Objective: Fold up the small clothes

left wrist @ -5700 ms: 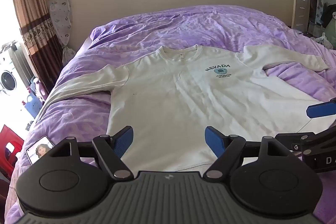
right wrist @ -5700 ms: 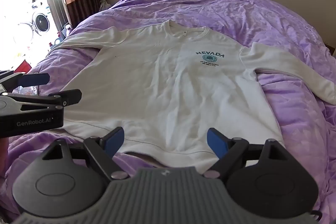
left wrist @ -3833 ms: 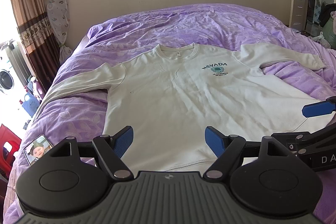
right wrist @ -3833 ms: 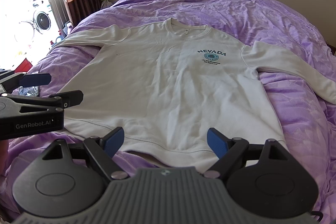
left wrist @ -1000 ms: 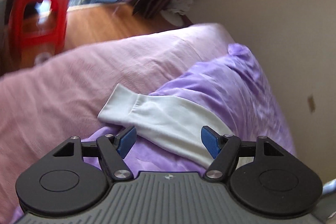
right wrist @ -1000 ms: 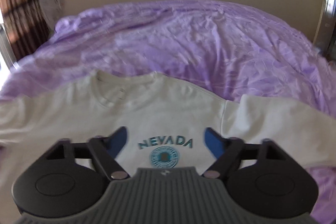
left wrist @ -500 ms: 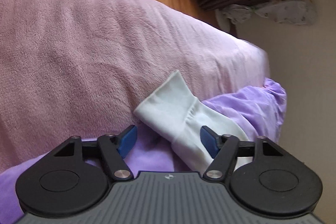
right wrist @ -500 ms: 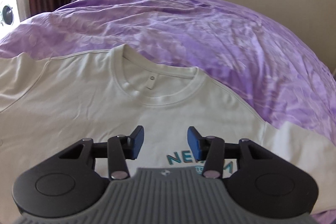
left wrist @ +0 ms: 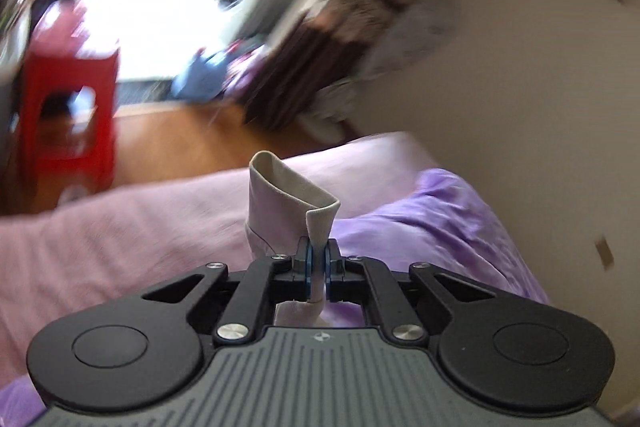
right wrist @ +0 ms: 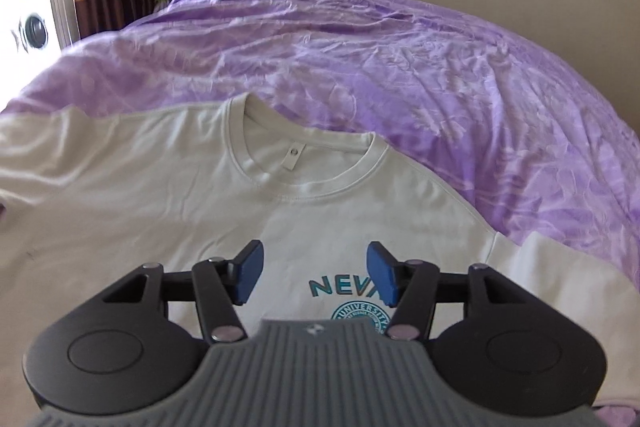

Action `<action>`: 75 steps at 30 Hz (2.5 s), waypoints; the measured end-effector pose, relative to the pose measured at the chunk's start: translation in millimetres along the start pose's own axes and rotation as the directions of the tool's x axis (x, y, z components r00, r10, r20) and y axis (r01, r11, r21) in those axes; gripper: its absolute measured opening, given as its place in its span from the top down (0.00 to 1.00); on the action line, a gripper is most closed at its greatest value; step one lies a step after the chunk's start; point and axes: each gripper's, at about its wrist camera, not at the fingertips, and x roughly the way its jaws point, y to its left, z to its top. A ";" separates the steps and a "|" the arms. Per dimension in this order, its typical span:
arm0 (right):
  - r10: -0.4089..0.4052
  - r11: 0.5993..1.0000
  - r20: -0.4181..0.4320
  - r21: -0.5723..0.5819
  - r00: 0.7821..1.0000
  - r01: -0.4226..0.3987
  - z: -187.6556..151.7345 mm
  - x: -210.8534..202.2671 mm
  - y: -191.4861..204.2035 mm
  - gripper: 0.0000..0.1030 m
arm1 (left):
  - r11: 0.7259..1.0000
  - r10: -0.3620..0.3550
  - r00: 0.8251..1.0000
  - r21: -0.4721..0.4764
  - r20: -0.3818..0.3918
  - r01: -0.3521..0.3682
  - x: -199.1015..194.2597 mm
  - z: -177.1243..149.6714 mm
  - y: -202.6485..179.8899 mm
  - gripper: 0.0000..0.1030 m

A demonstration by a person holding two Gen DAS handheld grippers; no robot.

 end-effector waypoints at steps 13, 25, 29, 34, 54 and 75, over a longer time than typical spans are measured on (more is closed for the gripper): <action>0.134 0.979 0.056 0.145 0.989 -0.140 -6.0 -46.8 -45.3 0.52 | 0.745 -0.179 0.974 0.628 -0.139 0.226 -0.8 -202.0 -262.9 0.95; 0.255 0.937 -0.067 0.265 0.965 -0.229 -41.6 3.0 -43.2 0.52 | 0.632 -0.114 0.810 0.587 -0.576 0.506 76.2 -368.2 -240.2 0.59; 0.337 0.902 -0.074 0.312 0.939 -0.299 -34.5 15.0 -37.2 0.52 | 0.636 -0.191 0.731 0.485 -0.655 0.601 66.2 -346.6 -229.9 0.40; 0.419 0.849 -0.068 0.384 0.906 -0.363 -23.8 30.1 -31.4 0.52 | 0.639 -0.165 0.792 0.548 -0.588 0.540 61.3 -302.3 -221.7 0.40; 0.534 0.756 0.041 0.424 0.845 -0.498 15.0 34.0 6.3 1.00 | 0.783 -0.011 0.945 0.585 -0.328 0.212 93.4 -196.5 -151.7 0.40; 0.251 0.816 -0.003 0.539 0.968 -0.210 -14.0 42.0 -143.8 1.00 | 0.880 0.025 0.874 0.425 -0.485 0.210 189.2 -246.4 -162.3 0.39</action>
